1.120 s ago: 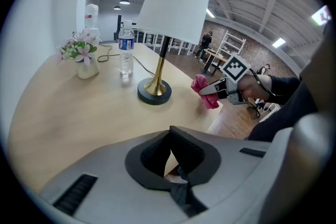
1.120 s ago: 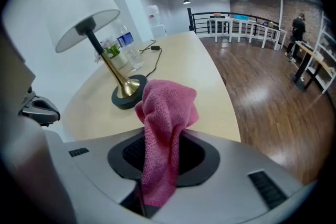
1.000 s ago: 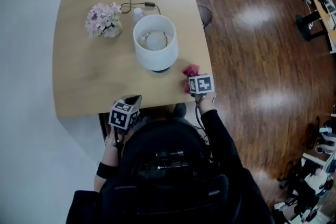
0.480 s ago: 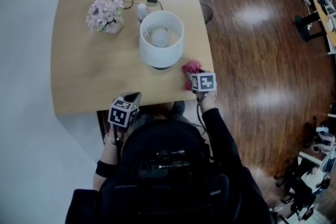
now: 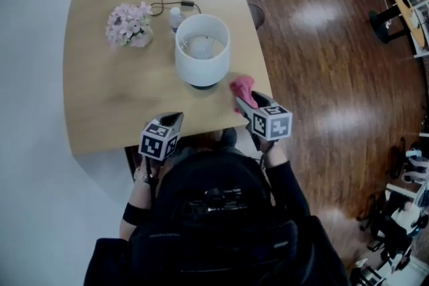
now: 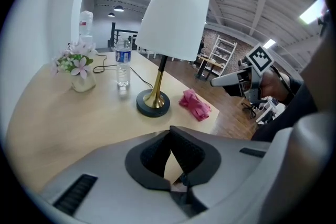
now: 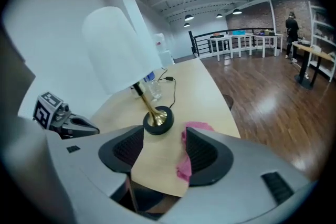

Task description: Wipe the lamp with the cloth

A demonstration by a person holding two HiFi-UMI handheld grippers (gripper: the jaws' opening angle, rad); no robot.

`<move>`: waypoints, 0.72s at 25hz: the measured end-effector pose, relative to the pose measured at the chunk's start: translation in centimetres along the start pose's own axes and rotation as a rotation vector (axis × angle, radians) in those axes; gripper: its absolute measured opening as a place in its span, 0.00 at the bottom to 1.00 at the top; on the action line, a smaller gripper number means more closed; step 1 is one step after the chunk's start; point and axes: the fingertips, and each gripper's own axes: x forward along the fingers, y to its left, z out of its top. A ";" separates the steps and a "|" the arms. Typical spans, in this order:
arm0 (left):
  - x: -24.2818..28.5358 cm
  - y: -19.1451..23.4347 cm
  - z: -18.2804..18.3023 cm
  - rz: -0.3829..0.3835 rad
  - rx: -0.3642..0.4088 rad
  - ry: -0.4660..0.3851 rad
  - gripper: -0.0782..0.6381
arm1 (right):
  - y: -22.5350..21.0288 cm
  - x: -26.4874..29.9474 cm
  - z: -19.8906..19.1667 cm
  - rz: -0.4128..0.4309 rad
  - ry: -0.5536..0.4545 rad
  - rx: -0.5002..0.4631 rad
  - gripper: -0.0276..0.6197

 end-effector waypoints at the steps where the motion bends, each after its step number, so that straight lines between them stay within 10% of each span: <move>1: 0.0 -0.2 0.2 -0.007 0.007 0.000 0.11 | 1.0 -0.1 -0.5 0.025 0.006 0.001 0.44; 12: 0.8 -2.1 0.3 -0.053 0.070 0.033 0.11 | 6.1 1.6 -4.4 0.187 0.082 -0.003 0.08; 18: 0.9 -2.8 -0.1 -0.065 0.089 0.050 0.11 | 7.3 2.2 -6.0 0.232 0.127 -0.039 0.05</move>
